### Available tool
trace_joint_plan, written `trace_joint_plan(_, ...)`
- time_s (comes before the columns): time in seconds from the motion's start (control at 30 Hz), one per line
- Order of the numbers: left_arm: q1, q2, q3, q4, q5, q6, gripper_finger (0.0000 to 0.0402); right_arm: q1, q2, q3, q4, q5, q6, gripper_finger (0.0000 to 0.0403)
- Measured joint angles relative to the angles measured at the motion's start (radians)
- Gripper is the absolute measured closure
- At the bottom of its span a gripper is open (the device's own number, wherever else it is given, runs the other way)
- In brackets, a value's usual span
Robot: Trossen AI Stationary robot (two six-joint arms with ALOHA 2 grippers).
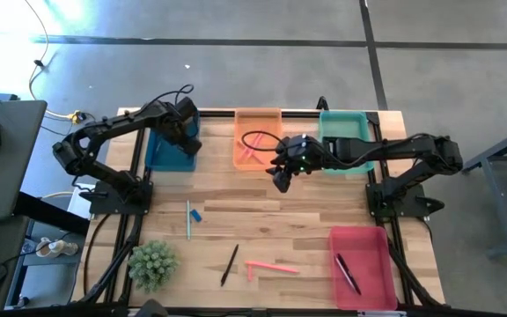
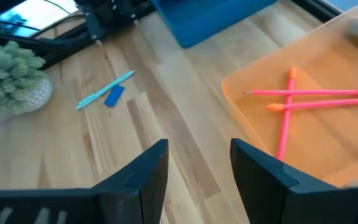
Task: Sort crayons/erasers/pens/pencils in bins
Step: Put the pink pencil into the orange bin
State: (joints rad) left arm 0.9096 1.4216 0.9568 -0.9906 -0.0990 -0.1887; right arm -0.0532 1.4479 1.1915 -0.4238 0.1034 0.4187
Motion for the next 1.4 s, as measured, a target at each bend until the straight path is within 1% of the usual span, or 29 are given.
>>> trace_joint_plan(0.13, 0.0, -0.001, 0.063, -0.015, 0.04, 0.002, 0.0268, 0.028, 0.0, 0.0, -0.013, 0.045, -0.009, 0.0237)
trace_joint_plan(0.27, -0.006, -0.002, 0.135, -0.053, 0.082, 0.02, 0.0272, 0.054, 0.0, 0.0, -0.02, 0.053, -0.048, 0.0237)
trace_joint_plan(0.4, -0.035, -0.019, 0.192, -0.088, 0.088, 0.042, 0.0272, 0.082, 0.0, 0.009, -0.041, 0.066, -0.069, 0.0237)
trace_joint_plan(0.5, -0.072, -0.061, 0.213, -0.085, 0.089, 0.046, 0.0272, 0.104, 0.0, 0.061, -0.11, 0.116, -0.1, 0.0237)
trace_joint_plan(0.57, -0.1, -0.096, 0.215, -0.078, 0.089, 0.042, 0.0272, 0.113, 0.0, 0.104, -0.172, 0.148, -0.111, 0.0237)
trace_joint_plan(0.7, -0.175, -0.161, 0.205, -0.034, 0.088, 0.005, 0.0273, 0.116, 0.0, 0.164, -0.249, 0.159, -0.105, 0.0237)
trace_joint_plan(0.83, -0.271, -0.207, 0.166, 0.006, 0.089, -0.052, 0.0273, 0.139, 0.0, 0.174, -0.325, 0.135, -0.075, 0.0237)
trace_joint_plan(0.97, -0.374, -0.23, 0.126, 0.044, 0.089, -0.093, 0.0273, 0.183, 0.0, 0.175, -0.391, 0.121, -0.002, 0.0237)
trace_joint_plan(1.07, -0.444, -0.238, 0.101, 0.09, 0.091, -0.106, 0.0273, 0.219, 0.0, 0.175, -0.404, 0.122, 0.045, 0.0237)
trace_joint_plan(1.23, -0.516, -0.237, 0.099, 0.137, 0.091, -0.115, 0.0273, 0.272, 0.03, 0.176, -0.397, 0.124, 0.128, 0.024)
trace_joint_plan(1.4, -0.567, -0.237, 0.099, 0.148, 0.115, -0.113, 0.0273, 0.323, 0.09, 0.176, -0.375, 0.067, 0.203, 0.0254)
